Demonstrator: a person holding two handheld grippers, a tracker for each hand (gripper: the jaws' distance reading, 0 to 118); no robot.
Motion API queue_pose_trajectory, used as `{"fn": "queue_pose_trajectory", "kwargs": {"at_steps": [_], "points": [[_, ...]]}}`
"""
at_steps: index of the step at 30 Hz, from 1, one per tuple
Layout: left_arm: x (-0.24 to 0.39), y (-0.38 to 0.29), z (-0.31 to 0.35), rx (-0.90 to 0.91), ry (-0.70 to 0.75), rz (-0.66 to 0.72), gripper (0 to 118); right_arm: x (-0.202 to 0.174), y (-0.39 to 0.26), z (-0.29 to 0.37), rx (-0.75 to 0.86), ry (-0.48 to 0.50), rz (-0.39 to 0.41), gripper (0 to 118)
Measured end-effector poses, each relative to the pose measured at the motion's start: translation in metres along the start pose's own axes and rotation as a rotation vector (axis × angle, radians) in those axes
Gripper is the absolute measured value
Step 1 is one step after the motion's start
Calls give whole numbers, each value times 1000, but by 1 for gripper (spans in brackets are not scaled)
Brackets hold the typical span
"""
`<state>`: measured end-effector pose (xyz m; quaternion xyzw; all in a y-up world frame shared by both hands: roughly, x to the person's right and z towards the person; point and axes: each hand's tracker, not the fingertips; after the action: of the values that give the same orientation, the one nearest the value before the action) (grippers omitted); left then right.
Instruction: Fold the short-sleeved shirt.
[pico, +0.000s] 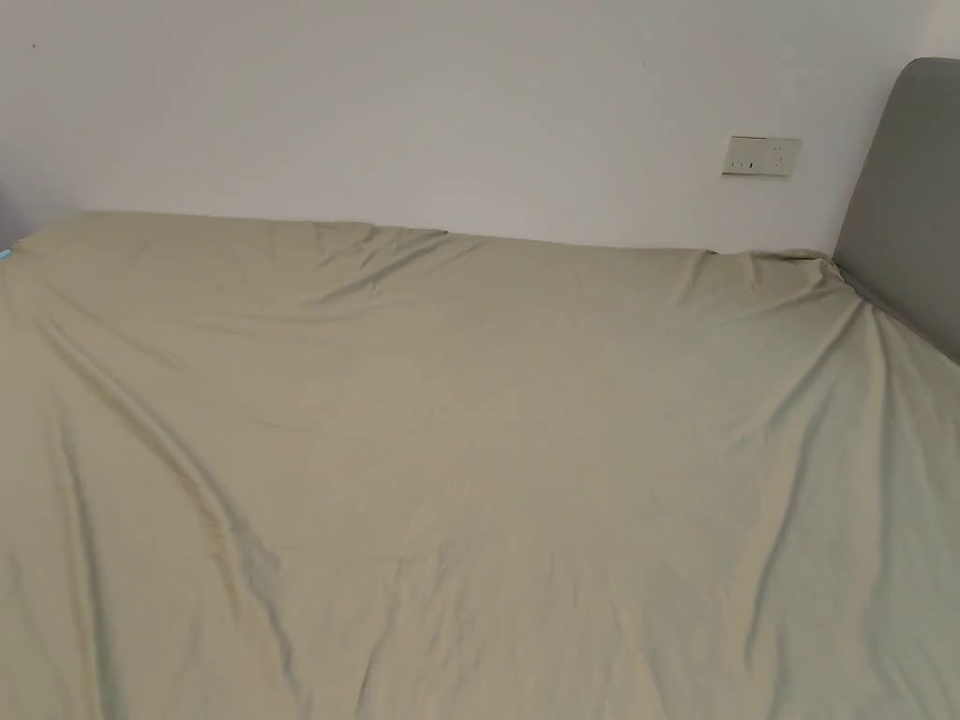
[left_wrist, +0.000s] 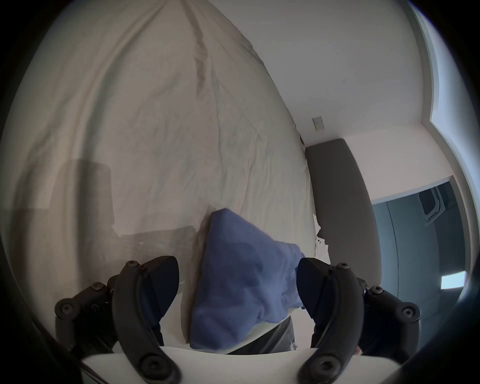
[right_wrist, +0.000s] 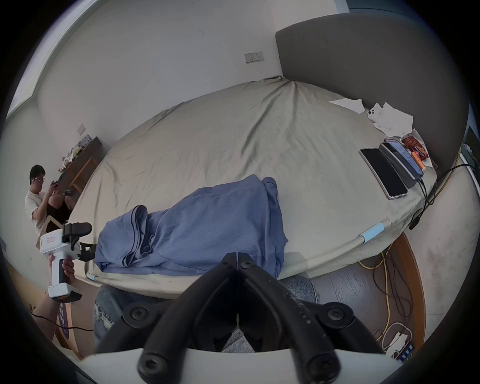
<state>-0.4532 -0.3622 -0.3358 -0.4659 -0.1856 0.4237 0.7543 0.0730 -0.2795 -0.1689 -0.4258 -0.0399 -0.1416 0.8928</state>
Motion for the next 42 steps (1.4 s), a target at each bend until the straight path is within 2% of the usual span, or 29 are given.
{"fn": "queue_pose_trajectory", "kwargs": {"at_steps": [5, 7, 8, 9, 10, 11, 17, 19, 22, 25, 28, 29, 31, 36, 39, 40, 42], "points": [[-3, -7, -33, -115, -105, -16, 86, -5, 2, -1, -7, -9, 7, 2], [1, -11, -44, -105, -97, -12, 83, -7, 2, -2, -12, -7, 11, 2], [3, -11, -47, -85, -114, -9, 66, -8, 1, -3, -16, -5, 13, 2], [6, -11, -51, -77, -87, 7, 35, -9, 1, -4, -20, -3, 15, 2], [6, -10, -55, -82, -36, 24, 18, -10, 1, -5, -24, -2, 19, 2], [8, -11, -58, -85, 5, 39, 18, -12, 1, -5, -28, -1, 24, 2], [27, -12, -16, -46, -27, 41, 16, -15, 8, -1, -16, 11, 55, 2], [32, -9, 6, -11, -66, 83, 16, -14, 10, 1, -1, 15, 47, 2], [39, 0, 49, 105, -33, 33, 16, -9, 10, 5, 25, 20, 25, 2], [31, 19, 91, 197, 82, -12, 16, -2, 5, 6, 27, 27, 2, 2], [45, 20, 111, 220, 335, -157, 16, 4, -2, 5, 21, 12, -14, 2], [53, 16, 108, 206, 403, -208, 16, 6, -4, 4, 19, 9, -25, 2], [72, 3, 90, 175, 436, -284, 16, 11, -7, 1, 11, 14, -55, 2], [132, -31, 10, 30, 249, -377, 16, 12, -12, 0, 10, 30, -84, 2], [159, -49, -52, -14, 254, -418, 16, 17, -14, 6, 21, 51, -89, 2], [164, -55, -69, -86, 259, -501, 16, 19, -15, 9, 26, 51, -93, 2], [172, -64, -100, -154, 262, -494, 16, 26, -16, 13, 43, 28, -110, 2]]}}
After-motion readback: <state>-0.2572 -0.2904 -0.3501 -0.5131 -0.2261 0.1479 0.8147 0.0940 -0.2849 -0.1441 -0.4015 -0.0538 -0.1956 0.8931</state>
